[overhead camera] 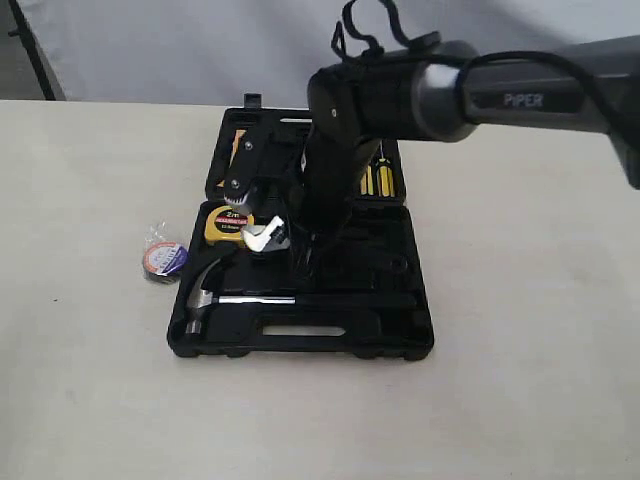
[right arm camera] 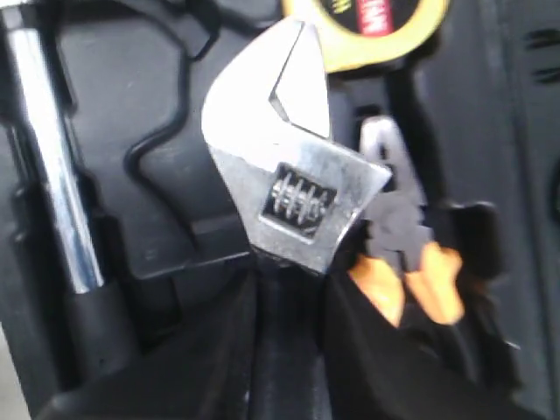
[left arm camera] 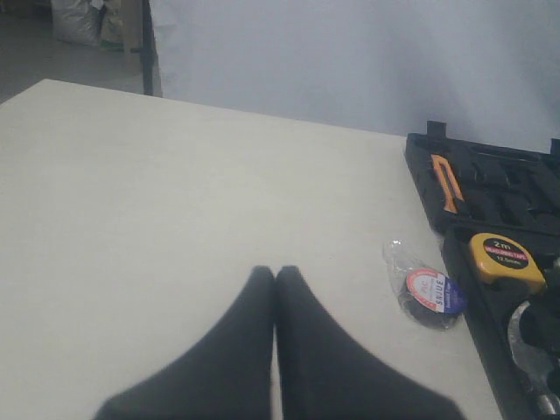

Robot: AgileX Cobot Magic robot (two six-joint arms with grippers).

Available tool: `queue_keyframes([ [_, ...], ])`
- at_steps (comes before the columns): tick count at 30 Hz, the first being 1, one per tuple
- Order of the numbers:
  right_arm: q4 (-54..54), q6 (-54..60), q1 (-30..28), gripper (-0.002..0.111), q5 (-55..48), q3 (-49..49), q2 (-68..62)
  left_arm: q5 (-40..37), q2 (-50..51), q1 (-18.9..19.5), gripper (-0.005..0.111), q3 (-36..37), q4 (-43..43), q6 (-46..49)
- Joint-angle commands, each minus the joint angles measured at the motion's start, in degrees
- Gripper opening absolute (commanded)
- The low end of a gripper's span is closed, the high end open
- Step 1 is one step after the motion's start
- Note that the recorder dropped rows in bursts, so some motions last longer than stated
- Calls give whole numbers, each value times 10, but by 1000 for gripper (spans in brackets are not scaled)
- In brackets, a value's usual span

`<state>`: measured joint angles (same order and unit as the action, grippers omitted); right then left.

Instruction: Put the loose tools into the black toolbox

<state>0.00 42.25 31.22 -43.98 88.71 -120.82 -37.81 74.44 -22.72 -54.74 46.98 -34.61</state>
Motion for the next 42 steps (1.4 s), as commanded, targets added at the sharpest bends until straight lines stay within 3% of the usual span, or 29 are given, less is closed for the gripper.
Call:
queue_keyframes([
  [1,0,7,-3,0,2,7,-14,10,-5,2,1,5,-8,-6],
  [3,0,5,-4,2,2,7,-15,10,-5,2,1,5,-8,-6],
  [5,0,5,-4,13,6,7,-15,10,-5,2,1,5,-8,-6],
  [10,0,3,-4,61,-2,8,-12,10,-5,2,1,5,-8,-6],
  [12,5,-10,-4,66,-16,15,-9,10,-5,2,1,5,-8,-6],
  [17,58,-36,-11,63,-83,82,20,10,-5,2,1,5,-8,-6],
  [21,148,-23,-51,63,-184,159,9,10,-5,2,1,5,-8,-6],
  [25,259,23,-96,63,-239,169,-28,10,-5,2,1,5,-8,-6],
  [42,266,63,-110,63,-254,171,-110,10,-5,2,1,5,-8,-6],
])
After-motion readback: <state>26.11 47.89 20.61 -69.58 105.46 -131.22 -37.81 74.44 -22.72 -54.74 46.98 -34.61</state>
